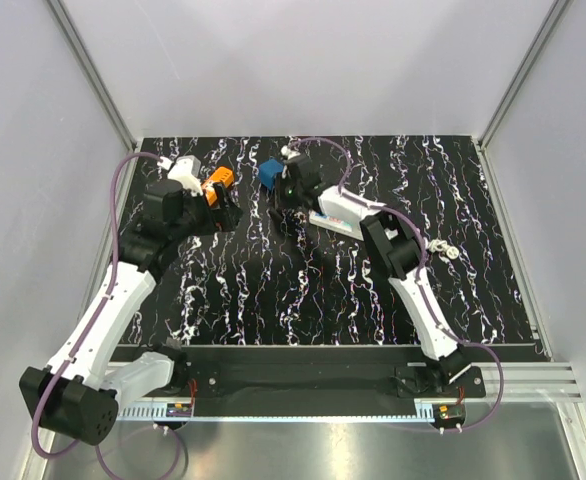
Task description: Insert the plug
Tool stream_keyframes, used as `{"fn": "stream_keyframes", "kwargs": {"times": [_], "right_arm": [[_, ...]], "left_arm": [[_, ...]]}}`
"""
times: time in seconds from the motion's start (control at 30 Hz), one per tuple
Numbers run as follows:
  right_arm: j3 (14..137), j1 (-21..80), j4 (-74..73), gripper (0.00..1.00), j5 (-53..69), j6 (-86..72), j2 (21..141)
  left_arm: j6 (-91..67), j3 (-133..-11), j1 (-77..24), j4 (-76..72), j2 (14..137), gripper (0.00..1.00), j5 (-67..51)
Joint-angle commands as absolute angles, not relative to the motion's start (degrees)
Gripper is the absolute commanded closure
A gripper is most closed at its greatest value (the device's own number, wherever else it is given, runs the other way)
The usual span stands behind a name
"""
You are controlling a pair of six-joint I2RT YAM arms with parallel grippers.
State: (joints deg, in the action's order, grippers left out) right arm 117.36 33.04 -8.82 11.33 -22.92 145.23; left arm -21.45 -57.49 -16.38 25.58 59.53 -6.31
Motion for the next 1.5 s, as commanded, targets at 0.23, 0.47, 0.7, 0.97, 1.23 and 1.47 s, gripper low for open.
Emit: {"fn": "stream_keyframes", "kwargs": {"times": [0.23,0.47,0.7,0.97,1.23,1.47], "right_arm": [[85.87,37.71,6.76,0.44,2.55,-23.66,116.2],[95.51,37.62,5.19,0.07,2.99,-7.49,124.25],[114.33,37.62,2.64,0.04,-1.31,3.15,138.24],[132.17,36.12,-3.25,0.03,-5.9,8.52,150.64],[141.06,34.81,-6.94,0.03,-0.62,12.56,156.26],[143.18,32.34,-7.21,0.12,13.43,9.58,156.8]], "left_arm": [[-20.74,-57.74,-16.08,23.91,58.71,0.01,-0.26],[-20.13,-57.39,-15.91,23.99,55.99,0.01,3.43],[-21.53,-57.04,-15.91,23.2,55.9,0.01,0.88],[-21.97,-56.87,-16.08,22.85,55.98,0.01,-1.23],[-22.15,-56.87,-15.91,22.67,56.25,0.01,-1.93],[-22.41,-56.87,-15.12,22.41,56.78,0.01,-2.72]]}}
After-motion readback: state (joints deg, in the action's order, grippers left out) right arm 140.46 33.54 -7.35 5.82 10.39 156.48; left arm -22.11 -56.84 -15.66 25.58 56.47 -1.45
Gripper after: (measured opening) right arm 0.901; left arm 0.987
